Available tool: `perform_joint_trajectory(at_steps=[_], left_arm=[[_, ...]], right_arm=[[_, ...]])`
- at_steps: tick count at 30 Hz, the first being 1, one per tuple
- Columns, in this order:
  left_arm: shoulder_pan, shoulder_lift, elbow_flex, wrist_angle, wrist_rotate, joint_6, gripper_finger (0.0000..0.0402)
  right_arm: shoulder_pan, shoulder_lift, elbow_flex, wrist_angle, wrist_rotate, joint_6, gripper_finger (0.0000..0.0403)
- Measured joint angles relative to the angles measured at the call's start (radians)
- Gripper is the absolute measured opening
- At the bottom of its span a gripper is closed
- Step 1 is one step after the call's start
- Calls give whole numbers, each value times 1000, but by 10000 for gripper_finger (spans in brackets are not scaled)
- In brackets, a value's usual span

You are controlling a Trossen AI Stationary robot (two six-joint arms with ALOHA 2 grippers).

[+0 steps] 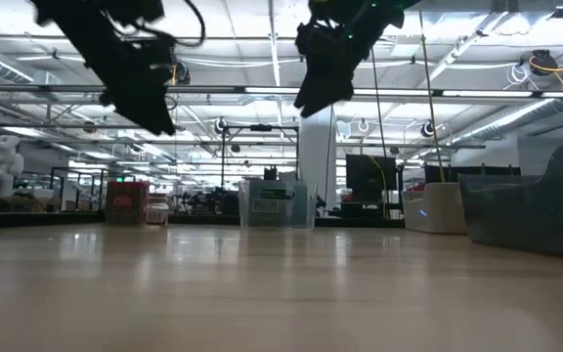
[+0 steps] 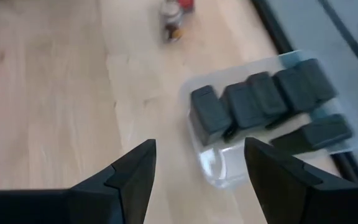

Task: Sort spices by type
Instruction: Put the top transparent seasoning bottle into the gray bin

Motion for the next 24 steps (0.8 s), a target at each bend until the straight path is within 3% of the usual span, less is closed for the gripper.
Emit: perform_joint_trajectory(at_steps=[4, 6, 13, 24], left_arm=[[186, 43, 10, -14, 214, 1, 249], [245, 81, 10, -20, 272, 9, 249], [317, 232, 19, 28, 304, 103, 249], [326, 379, 148, -92, 304, 371, 249]], right_arm=[[23, 19, 0, -8, -1, -33, 228], [29, 19, 0, -8, 0, -38, 228], [33, 19, 0, -9, 0, -39, 228], [33, 19, 0, -16, 0, -39, 228]])
